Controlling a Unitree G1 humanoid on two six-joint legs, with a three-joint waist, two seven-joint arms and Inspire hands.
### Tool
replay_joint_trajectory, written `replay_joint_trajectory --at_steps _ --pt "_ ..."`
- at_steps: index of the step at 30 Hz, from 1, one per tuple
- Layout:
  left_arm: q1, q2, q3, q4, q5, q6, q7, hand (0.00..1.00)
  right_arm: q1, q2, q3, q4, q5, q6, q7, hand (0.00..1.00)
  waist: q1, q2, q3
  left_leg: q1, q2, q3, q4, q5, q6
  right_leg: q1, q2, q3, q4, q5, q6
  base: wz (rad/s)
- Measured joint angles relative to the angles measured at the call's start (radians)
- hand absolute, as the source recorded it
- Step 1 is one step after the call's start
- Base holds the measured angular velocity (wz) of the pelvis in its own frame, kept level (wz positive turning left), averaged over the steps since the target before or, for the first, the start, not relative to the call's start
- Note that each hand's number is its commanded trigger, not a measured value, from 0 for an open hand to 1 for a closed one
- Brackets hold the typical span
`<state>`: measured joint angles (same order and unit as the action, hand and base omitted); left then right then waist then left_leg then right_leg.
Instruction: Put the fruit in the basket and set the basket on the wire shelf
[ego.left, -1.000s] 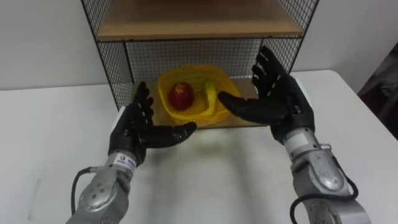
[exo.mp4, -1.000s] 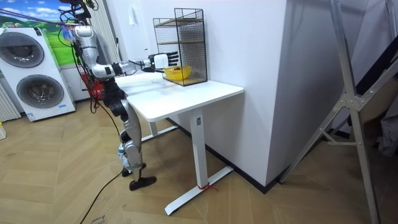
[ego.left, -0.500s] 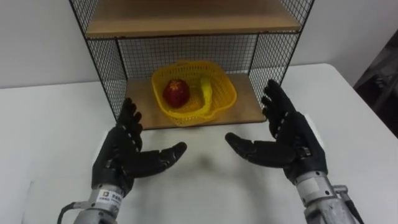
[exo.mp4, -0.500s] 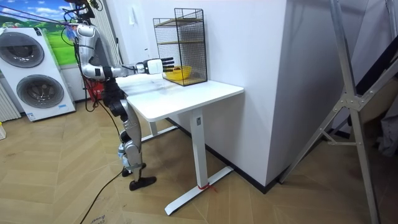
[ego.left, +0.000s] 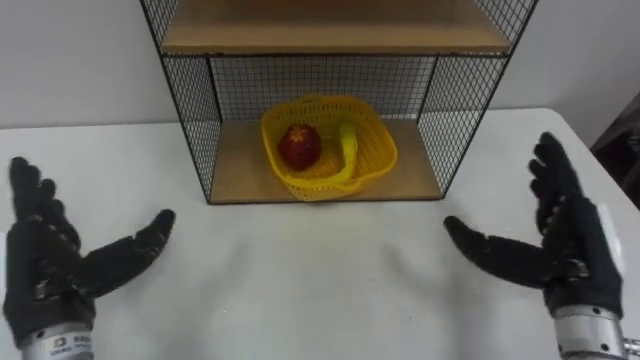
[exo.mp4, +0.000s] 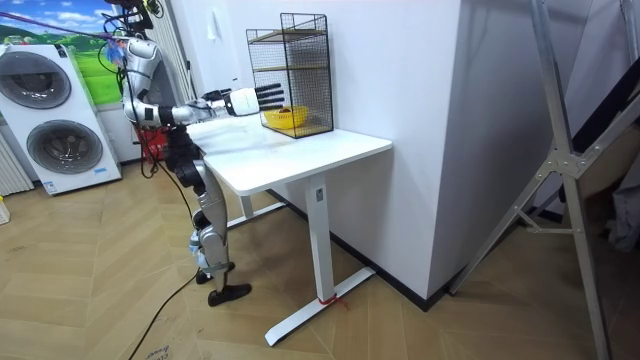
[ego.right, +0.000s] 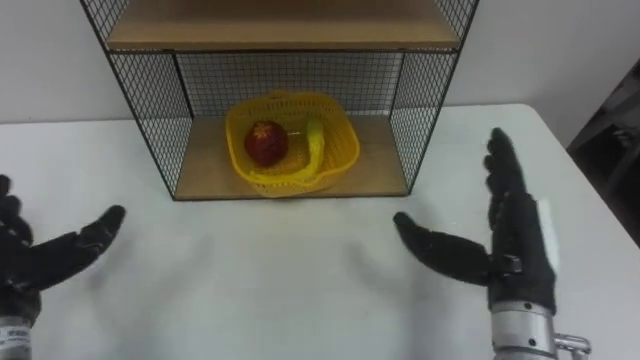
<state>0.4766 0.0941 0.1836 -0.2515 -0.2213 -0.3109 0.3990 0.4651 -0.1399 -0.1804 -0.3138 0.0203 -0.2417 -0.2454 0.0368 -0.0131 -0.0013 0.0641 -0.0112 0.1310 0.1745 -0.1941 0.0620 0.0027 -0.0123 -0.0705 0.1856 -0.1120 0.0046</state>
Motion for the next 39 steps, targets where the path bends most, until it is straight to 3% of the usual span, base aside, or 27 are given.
replay_joint_trajectory --at_steps 2,5,8,9,10,12,14,16,18,23,25,26,28,29,32,33,35,37,38,39 --pt "-0.001 0.001 0.062 -0.029 -0.001 -0.007 0.066 0.00 -0.007 -0.025 -0.046 -0.008 -0.003 -0.007 -0.064 0.00 0.004 0.002 0.0015 -0.001 0.000 0.000 0.000 0.000 0.000 -0.001 0.000 0.001 -0.001 0.000 0.000 0.00" --pt "-0.007 0.008 0.216 -0.075 0.002 -0.019 0.182 0.00 -0.007 -0.068 -0.184 -0.040 -0.007 -0.011 -0.165 0.00 0.005 0.004 0.0014 -0.002 0.000 0.000 0.000 0.000 0.000 -0.004 -0.001 -0.002 0.000 0.000 0.000 0.00" --pt "-0.006 0.061 0.374 -0.102 0.003 -0.039 0.323 0.00 -0.009 -0.137 -0.339 -0.057 0.017 -0.032 -0.305 0.00 0.009 0.010 0.0017 -0.005 0.000 -0.001 0.002 0.000 0.000 -0.008 -0.001 -0.004 0.004 -0.001 0.000 0.01" --pt "-0.009 0.092 0.442 -0.102 0.001 -0.047 0.378 0.00 -0.012 -0.162 -0.404 -0.057 0.038 -0.046 -0.354 0.00 0.007 0.011 0.0008 -0.008 -0.001 -0.004 0.002 0.000 0.000 -0.008 -0.002 -0.005 0.004 -0.004 0.000 0.09" --pt "-0.011 0.129 0.517 -0.101 -0.007 -0.050 0.434 0.00 -0.016 -0.174 -0.472 -0.057 0.058 -0.063 -0.409 0.00 0.002 0.011 0.0002 -0.011 -0.001 -0.008 0.004 0.000 -0.001 -0.009 -0.003 -0.007 0.007 -0.010 0.000 0.11" --pt "0.002 0.169 0.616 -0.101 -0.053 -0.062 0.510 0.00 -0.017 -0.190 -0.566 -0.056 0.103 -0.075 -0.480 0.00 -0.001 0.011 -0.0034 -0.021 -0.002 -0.013 0.008 0.000 -0.001 -0.020 -0.006 -0.012 0.017 -0.015 0.000 0.08" --pt "0.014 0.188 0.700 -0.080 -0.095 -0.068 0.563 0.00 -0.011 -0.193 -0.641 -0.051 0.161 -0.076 -0.542 0.00 -0.001 0.006 -0.0009 -0.021 -0.005 -0.013 0.008 0.000 -0.001 -0.032 -0.012 -0.015 0.045 -0.027 -0.001 0.02" --pt "0.018 0.191 0.781 0.030 -0.109 -0.064 0.615 0.00 -0.008 -0.193 -0.712 0.002 0.222 -0.074 -0.607 0.00 0.001 0.007 -0.0003 -0.022 -0.009 -0.012 0.008 0.000 -0.001 -0.044 -0.018 -0.017 0.067 -0.040 -0.002 0.00" --pt "0.021 0.194 0.814 0.125 -0.140 -0.045 0.651 0.00 0.007 -0.198 -0.746 0.068 0.275 -0.062 -0.658 0.00 0.001 0.015 -0.0058 -0.029 -0.009 -0.012 0.013 -0.001 -0.001 -0.052 -0.020 -0.017 0.075 -0.043 -0.002 0.00" --pt "0.058 0.196 0.795 0.406 -0.384 0.001 0.685 0.00 0.046 -0.201 -0.751 0.313 0.543 -0.014 -0.735 0.00 -0.004 0.022 -0.0124 -0.062 -0.016 -0.030 0.019 -0.001 -0.002 -0.081 -0.038 -0.043 0.089 -0.049 -0.003 0.11" --pt "0.074 0.194 0.739 0.596 -0.577 0.027 0.684 0.00 0.065 -0.193 -0.739 0.494 0.776 0.013 -0.735 0.00 -0.001 0.024 -0.0160 -0.074 -0.017 -0.032 0.024 -0.003 -0.004 -0.089 -0.040 -0.042 0.094 -0.049 -0.002 0.07" --pt "0.074 0.193 0.726 0.652 -0.620 0.030 0.679 0.00 0.066 -0.189 -0.731 0.548 0.825 0.015 -0.732 0.00 0.001 0.024 -0.0163 -0.075 -0.018 -0.033 0.024 -0.004 -0.004 -0.090 -0.040 -0.041 0.094 -0.050 -0.001 0.08" --pt "0.071 0.188 0.709 0.854 -0.833 0.042 0.647 0.00 0.064 -0.155 -0.701 0.782 1.051 0.015 -0.708 0.00 0.003 0.017 -0.0303 -0.088 -0.015 -0.037 0.035 -0.007 -0.004 -0.087 -0.041 -0.045 0.090 -0.052 -0.002 0.09" --pt "0.071 0.182 0.705 0.894 -0.881 0.042 0.643 0.00 0.062 -0.138 -0.696 0.832 1.093 0.014 -0.702 0.00 0.003 0.018 -0.0304 -0.088 -0.015 -0.038 0.039 -0.010 -0.004 -0.085 -0.040 -0.045 0.089 -0.052 -0.001 0.10" --pt "0.067 0.126 0.671 1.076 -1.035 0.043 0.613 0.00 0.053 -0.053 -0.619 1.069 1.227 0.010 -0.660 0.00 0.005 0.021 -0.0309 -0.087 -0.013 -0.035 0.059 -0.029 -0.002 -0.082 -0.039 -0.042 0.092 -0.063 0.005 0.00" --pt "0.065 0.094 0.646 1.133 -1.056 0.044 0.588 0.00 0.045 -0.019 -0.554 1.158 1.258 0.011 -0.641 0.00 0.006 0.019 -0.0308 -0.088 -0.012 -0.034 0.064 -0.033 -0.002 -0.081 -0.040 -0.042 0.094 -0.064 0.005 -0.04" --pt "0.045 0.067 0.599 1.246 -1.054 0.062 0.527 0.00 0.018 0.017 -0.466 1.302 1.266 0.027 -0.591 0.00 -0.001 0.016 -0.0305 -0.088 -0.014 -0.040 0.067 -0.034 -0.003 -0.072 -0.039 -0.039 0.094 -0.064 0.006 0.03" --pt "0.007 0.029 0.597 1.362 -1.032 0.121 0.423 0.00 -0.036 0.020 -0.378 1.523 1.202 0.093 -0.500 0.00 0.000 0.015 -0.0311 -0.085 -0.018 -0.044 0.065 -0.034 -0.003 -0.065 -0.041 -0.035 0.090 -0.061 0.011 0.02" --pt "-0.003 0.025 0.598 1.392 -1.015 0.139 0.393 0.00 -0.054 0.020 -0.365 1.570 1.156 0.111 -0.473 0.00 0.000 0.013 -0.0301 -0.080 -0.018 -0.043 0.064 -0.034 -0.003 -0.061 -0.041 -0.034 0.088 -0.060 0.011 -0.09" --pt "-0.015 0.022 0.597 1.451 -0.954 0.183 0.332 0.00 -0.088 0.016 -0.333 1.662 1.016 0.149 -0.419 0.00 0.004 0.010 -0.0279 -0.066 -0.017 -0.036 0.060 -0.035 -0.004 -0.051 -0.039 -0.027 0.087 -0.059 0.012 -0.18"
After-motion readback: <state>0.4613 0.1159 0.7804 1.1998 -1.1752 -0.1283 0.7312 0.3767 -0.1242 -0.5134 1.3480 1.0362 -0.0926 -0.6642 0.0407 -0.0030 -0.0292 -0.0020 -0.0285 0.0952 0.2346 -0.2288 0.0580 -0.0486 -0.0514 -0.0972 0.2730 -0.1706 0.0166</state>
